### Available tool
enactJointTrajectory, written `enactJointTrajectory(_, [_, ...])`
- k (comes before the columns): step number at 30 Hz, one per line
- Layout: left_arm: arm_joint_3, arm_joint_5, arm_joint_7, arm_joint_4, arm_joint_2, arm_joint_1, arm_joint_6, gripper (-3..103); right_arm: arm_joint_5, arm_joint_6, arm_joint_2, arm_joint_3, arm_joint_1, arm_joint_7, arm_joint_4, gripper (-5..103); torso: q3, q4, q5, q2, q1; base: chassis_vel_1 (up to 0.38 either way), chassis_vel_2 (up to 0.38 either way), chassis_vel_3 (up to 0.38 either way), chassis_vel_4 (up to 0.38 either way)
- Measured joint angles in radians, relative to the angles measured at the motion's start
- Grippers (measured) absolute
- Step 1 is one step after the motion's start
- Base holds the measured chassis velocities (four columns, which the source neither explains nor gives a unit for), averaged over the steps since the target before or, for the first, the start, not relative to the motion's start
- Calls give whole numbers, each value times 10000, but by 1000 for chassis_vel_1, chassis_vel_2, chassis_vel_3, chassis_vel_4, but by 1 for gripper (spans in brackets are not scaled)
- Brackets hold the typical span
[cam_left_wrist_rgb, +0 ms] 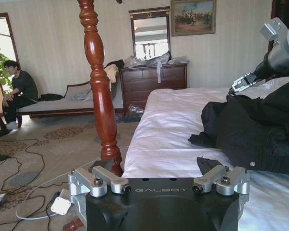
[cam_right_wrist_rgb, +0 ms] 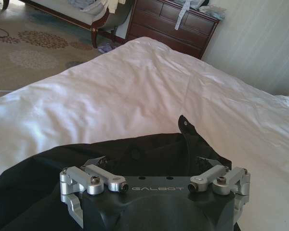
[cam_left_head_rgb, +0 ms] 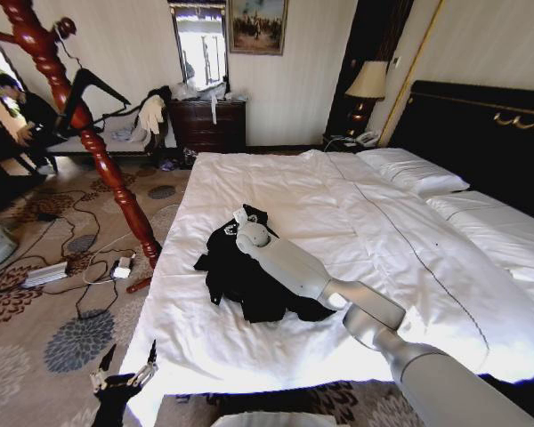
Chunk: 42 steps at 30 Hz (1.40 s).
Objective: Pick up the clothes from the bed and hang them on the clothes hanger.
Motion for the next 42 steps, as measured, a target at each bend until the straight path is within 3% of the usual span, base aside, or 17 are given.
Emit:
enactJointTrajectory(10, [21,-86,-37,136,99,-94,-26,99,-775,-267,525,-268,182,277,-849,100,0,1,0,0,0,0,0,0,0])
enactJointTrajectory(17, [29,-168,-44,171,139,-142,-33,99,-704,-584,409,-331,224,687,-875,100,0,0,1,0,0,0,0,0,0])
enactJointTrajectory(21, [94,-182,-46,217,169,-211,-34,99,-146,-929,225,-459,263,943,-672,103,0,-1,1,0,0,0,0,0,0])
enactJointTrajectory(23, [107,-180,-48,219,170,-219,-33,99,7,-967,200,-562,264,969,-615,95,0,0,1,0,0,0,0,0,0])
enactJointTrajectory(25, [106,-179,-50,220,169,-219,-34,99,28,-967,205,-566,265,968,-613,95,0,0,1,0,0,0,0,0,0])
enactJointTrajectory(31, [54,-177,-88,324,139,-212,-83,99,-6,-660,411,-613,225,906,-826,68,0,4,1,0,0,0,0,0,0])
enactJointTrajectory(33, [65,-179,-92,324,130,-212,-85,99,-45,-639,411,-628,218,905,-834,68,0,2,1,0,0,0,0,0,0])
enactJointTrajectory(34, [84,-181,-102,314,115,-212,-86,99,-58,-637,406,-642,209,912,-834,57,0,0,1,0,-1,0,0,0,0])
enactJointTrajectory(35, [91,-181,-110,291,112,-213,-86,99,-58,-638,392,-654,207,927,-829,57,0,0,2,0,0,0,0,0,0])
enactJointTrajectory(37, [94,-181,-114,257,110,-215,-86,99,-46,-656,382,-657,207,1007,-824,47,0,0,1,0,0,0,0,0,0])
enactJointTrajectory(39, [94,-181,-115,244,110,-218,-86,99,7,-681,385,-657,205,1106,-825,47,0,0,1,0,0,0,0,0,0])
enactJointTrajectory(40, [95,-175,-116,239,105,-227,-86,99,142,-732,386,-649,192,1218,-833,36,0,1,1,0,0,0,0,0,0])
enactJointTrajectory(42, [94,-161,-122,239,78,-228,-87,99,212,-766,372,-626,150,1268,-835,30,0,0,1,0,0,0,0,0,0])
